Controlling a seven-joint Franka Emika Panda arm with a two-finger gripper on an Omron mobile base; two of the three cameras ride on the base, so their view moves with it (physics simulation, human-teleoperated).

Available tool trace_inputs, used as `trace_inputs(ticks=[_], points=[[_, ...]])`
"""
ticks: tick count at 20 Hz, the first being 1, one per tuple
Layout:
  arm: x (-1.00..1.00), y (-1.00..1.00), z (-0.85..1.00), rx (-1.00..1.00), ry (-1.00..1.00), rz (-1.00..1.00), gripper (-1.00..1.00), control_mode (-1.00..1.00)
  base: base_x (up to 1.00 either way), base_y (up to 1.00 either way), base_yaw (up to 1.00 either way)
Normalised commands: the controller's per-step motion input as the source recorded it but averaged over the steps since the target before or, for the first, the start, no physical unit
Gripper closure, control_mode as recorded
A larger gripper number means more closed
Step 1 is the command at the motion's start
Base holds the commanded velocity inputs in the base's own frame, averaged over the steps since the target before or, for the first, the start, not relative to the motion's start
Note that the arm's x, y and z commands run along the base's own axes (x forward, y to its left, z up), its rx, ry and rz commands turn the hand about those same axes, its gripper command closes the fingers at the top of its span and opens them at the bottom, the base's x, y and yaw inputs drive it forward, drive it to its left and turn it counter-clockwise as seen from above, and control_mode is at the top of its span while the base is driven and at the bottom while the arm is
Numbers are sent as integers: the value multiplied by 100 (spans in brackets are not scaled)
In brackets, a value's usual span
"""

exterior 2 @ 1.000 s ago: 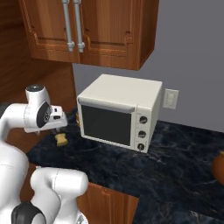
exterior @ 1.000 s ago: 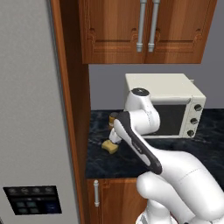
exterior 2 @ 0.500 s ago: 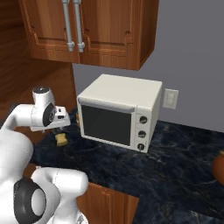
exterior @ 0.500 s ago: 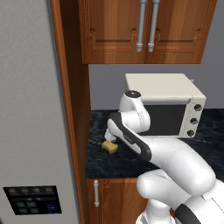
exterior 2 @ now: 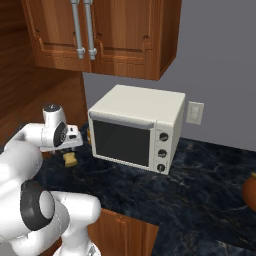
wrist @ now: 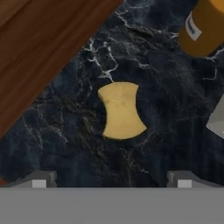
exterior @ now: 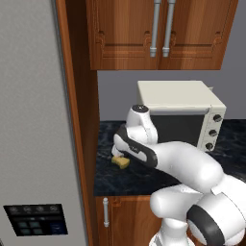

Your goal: Place the sponge inside the microwave to prepare for sanitizing.

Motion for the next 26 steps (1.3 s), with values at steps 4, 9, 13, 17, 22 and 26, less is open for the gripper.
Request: trace_inputs(ticks=[4,9,13,17,22,26], points=[[29,0,-27,0,-1,0,-100,-100,0,0,0],[32,0,-33,0,0,0,-100,-100,0,0,0],[26,3,-32,0,3,0,-100,-100,0,0,0],[6,19,-19,0,5,0,-100,-100,0,0,0],[2,22,-14,0,6,0,-100,-100,0,0,0],[22,1,-27,0,1,0,-100,-100,0,0,0]])
